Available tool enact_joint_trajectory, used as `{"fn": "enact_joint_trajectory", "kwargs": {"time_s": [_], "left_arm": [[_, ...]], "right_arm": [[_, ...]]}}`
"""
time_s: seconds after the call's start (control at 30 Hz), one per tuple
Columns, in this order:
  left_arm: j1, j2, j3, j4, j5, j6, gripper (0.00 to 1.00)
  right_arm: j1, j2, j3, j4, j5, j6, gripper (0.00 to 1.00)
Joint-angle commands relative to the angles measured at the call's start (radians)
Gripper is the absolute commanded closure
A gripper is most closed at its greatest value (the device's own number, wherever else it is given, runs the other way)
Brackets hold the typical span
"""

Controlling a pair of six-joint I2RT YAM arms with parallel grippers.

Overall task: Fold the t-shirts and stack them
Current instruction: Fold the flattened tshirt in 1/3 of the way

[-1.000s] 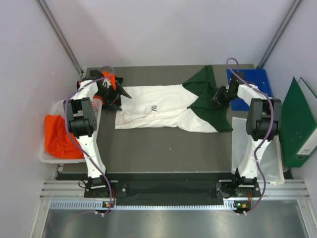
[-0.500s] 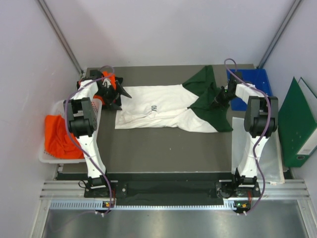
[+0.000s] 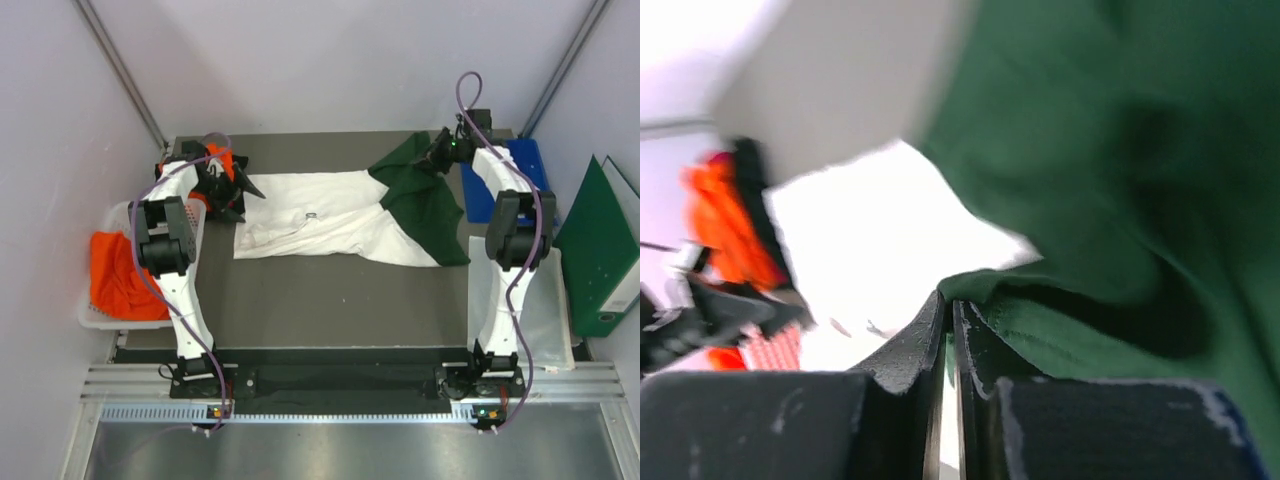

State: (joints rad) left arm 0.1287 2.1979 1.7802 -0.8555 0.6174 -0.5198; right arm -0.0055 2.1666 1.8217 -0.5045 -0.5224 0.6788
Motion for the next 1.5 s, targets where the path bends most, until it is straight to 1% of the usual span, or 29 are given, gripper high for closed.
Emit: {"fn": "enact_joint_trajectory", "kwargs": {"time_s": [0.0,0.03,0.07,0.1,0.13,0.17,0.23,0.27,0.3,0.37,0.4,0.47,0.5,0.6,0.63,0.67,0.73,0.8,0.83,1.03,1.1,1.13,1.23,1.27,1.33,1.47], "left_arm": [[-0.006,-0.039,-0.007,0.044,0.002,0.033,0.01],[-0.006,-0.044,-0.013,0.053,0.014,0.037,0.01],[-0.008,-0.05,-0.018,0.059,0.016,0.05,0.01],[-0.009,-0.055,-0.022,0.059,0.015,0.056,0.01],[-0.012,-0.061,-0.025,0.064,0.013,0.066,0.01],[-0.018,-0.064,-0.028,0.062,0.005,0.085,0.01],[-0.024,-0.081,-0.041,0.064,-0.005,0.102,0.01],[-0.035,-0.089,-0.045,0.064,-0.022,0.121,0.01],[-0.04,-0.099,-0.051,0.065,-0.03,0.13,0.01],[-0.063,-0.115,-0.054,0.061,-0.063,0.162,0.01],[-0.075,-0.131,-0.059,0.061,-0.079,0.176,0.01],[-0.107,-0.145,-0.056,0.043,-0.11,0.219,0.01],[-0.118,-0.155,-0.051,0.032,-0.146,0.23,0.01],[-0.159,-0.155,-0.048,0.0,-0.185,0.244,0.02],[-0.164,-0.15,-0.048,-0.011,-0.197,0.242,0.03],[-0.17,-0.139,-0.048,-0.048,-0.217,0.228,0.03],[-0.172,-0.139,-0.057,-0.065,-0.252,0.221,0.06],[-0.172,-0.173,-0.088,-0.05,-0.295,0.205,0.05],[-0.17,-0.188,-0.099,-0.04,-0.347,0.198,0.01],[-0.17,-0.302,-0.119,-0.011,-0.497,0.161,0.01],[-0.17,-0.328,-0.122,-0.01,-0.507,0.173,0.01],[-0.17,-0.328,-0.119,-0.039,-0.505,0.173,0.01],[-0.17,-0.316,-0.11,-0.083,-0.453,0.155,0.01],[-0.17,-0.317,-0.129,-0.088,-0.432,0.138,0.01],[-0.173,-0.325,-0.157,-0.079,-0.38,0.121,0.04],[-0.184,-0.351,-0.226,-0.063,-0.351,0.11,0.09]], "right_arm": [[0.045,0.111,0.099,0.389,-0.088,0.111,0.93],[0.055,0.117,0.085,0.471,-0.082,0.145,0.86],[0.056,0.122,0.055,0.554,-0.082,0.187,0.63],[0.056,0.128,0.051,0.645,-0.082,0.262,0.49],[0.058,0.127,0.045,0.687,-0.094,0.293,0.32],[0.061,0.118,0.028,0.717,-0.102,0.316,0.01],[0.064,0.089,-0.004,0.719,-0.099,0.311,0.0],[0.065,0.049,-0.013,0.693,-0.09,0.289,0.0],[0.065,0.027,-0.024,0.62,-0.081,0.228,0.0],[0.064,-0.048,-0.062,0.542,-0.056,0.151,0.01],[0.064,-0.071,-0.074,0.456,-0.048,0.083,0.0],[0.061,-0.134,-0.108,0.39,-0.042,0.022,0.0],[0.058,-0.151,-0.119,0.329,-0.036,-0.025,0.0],[0.038,-0.204,-0.182,0.267,-0.033,-0.068,0.0],[0.027,-0.217,-0.223,0.268,-0.034,-0.07,0.0],[0.021,-0.237,-0.242,0.273,-0.033,-0.067,0.0],[0.013,-0.251,-0.274,0.281,-0.037,-0.062,0.0],[0.013,-0.255,-0.28,0.287,-0.041,-0.059,0.0],[0.013,-0.252,-0.277,0.284,-0.042,-0.059,0.0],[0.012,-0.248,-0.285,0.282,-0.065,-0.051,0.0],[0.013,-0.248,-0.289,0.282,-0.07,-0.05,0.0],[0.013,-0.246,-0.292,0.279,-0.071,-0.051,0.0],[0.013,-0.235,-0.285,0.267,-0.076,-0.056,0.0],[0.013,-0.231,-0.28,0.258,-0.076,-0.059,0.0],[0.012,-0.215,-0.262,0.247,-0.079,-0.061,0.0],[0.013,-0.195,-0.243,0.224,-0.082,-0.065,0.0]]}}
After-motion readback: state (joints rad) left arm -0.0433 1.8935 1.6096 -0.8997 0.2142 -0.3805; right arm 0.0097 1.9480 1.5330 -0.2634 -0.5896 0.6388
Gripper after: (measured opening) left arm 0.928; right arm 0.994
